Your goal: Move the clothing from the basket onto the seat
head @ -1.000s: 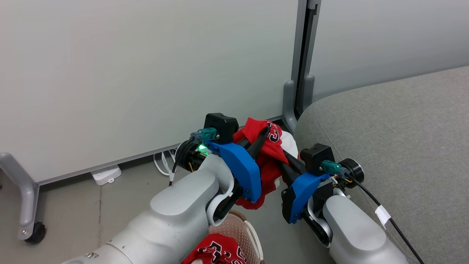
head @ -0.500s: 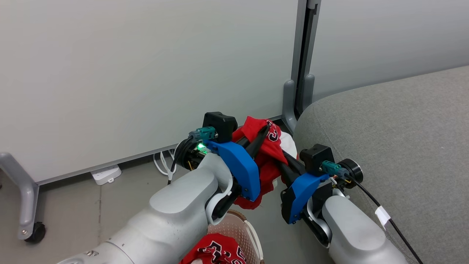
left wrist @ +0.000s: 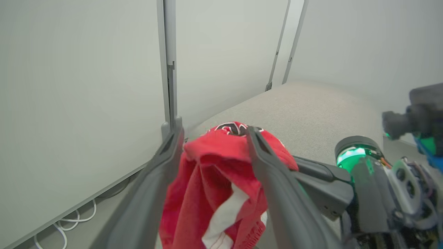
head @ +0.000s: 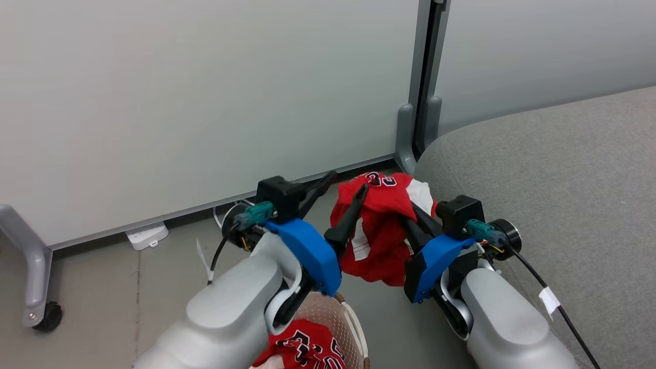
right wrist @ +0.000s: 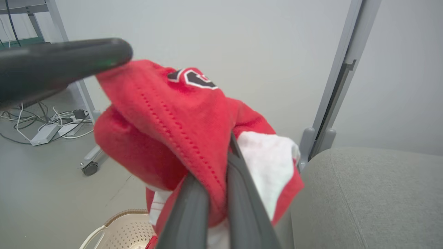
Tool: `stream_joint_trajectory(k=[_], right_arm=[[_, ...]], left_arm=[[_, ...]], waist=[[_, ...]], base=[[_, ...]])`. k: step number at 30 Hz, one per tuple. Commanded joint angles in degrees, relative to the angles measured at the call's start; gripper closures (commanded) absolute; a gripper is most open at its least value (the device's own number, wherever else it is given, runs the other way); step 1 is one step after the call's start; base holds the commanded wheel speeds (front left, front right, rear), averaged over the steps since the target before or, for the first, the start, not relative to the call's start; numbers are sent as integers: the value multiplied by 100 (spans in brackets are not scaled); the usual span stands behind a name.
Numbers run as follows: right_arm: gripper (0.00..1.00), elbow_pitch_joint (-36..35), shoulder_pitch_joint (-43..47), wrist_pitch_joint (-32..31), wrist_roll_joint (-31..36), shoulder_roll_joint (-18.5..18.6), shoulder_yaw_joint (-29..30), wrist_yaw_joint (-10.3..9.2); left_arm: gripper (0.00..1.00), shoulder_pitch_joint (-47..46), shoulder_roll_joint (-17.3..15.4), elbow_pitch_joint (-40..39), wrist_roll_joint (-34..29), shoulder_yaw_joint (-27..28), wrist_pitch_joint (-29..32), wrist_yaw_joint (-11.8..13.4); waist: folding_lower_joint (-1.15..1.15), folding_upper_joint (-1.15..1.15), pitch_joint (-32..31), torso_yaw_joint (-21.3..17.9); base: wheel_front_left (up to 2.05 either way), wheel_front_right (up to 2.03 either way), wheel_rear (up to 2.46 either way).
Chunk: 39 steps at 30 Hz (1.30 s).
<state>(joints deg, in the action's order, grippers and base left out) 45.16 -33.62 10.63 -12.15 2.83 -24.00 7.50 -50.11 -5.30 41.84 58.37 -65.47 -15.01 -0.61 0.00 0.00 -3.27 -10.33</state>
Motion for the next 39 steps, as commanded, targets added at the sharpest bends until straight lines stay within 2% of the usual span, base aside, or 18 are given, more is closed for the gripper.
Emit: stream_joint_trajectory(k=[1,6,12,19,28,39], right_arm=[[100,15,-94,63,47,9,97,-2],[100,24,-68,112,141,9,305,-2],[100,-31,47,131,289,9,500,-2],[100,-114,138,85,426,9,677,-2],[100,-225,232,30,490,9,755,-2],[100,-294,288,10,463,9,754,-2]], left_arm=[[0,445,-154,-310,-403,322,-17,-22],[0,1544,-469,-1210,-1453,1265,-20,-102],[0,2983,-634,-2020,-2540,2349,-21,-276],[0,3851,-634,-2245,-3136,3101,-22,-446],[0,4288,-513,-2272,-3555,3595,-22,-601],[0,4338,-389,-2222,-3782,3792,-22,-674]], waist=[[0,0,31,15],[0,0,56,26],[0,0,56,61],[0,0,40,93],[0,0,17,97],[0,0,1,61]], base=[[0,0,0],[0,0,0],[0,0,0],[0,0,0],[0,0,0],[0,0,0]])
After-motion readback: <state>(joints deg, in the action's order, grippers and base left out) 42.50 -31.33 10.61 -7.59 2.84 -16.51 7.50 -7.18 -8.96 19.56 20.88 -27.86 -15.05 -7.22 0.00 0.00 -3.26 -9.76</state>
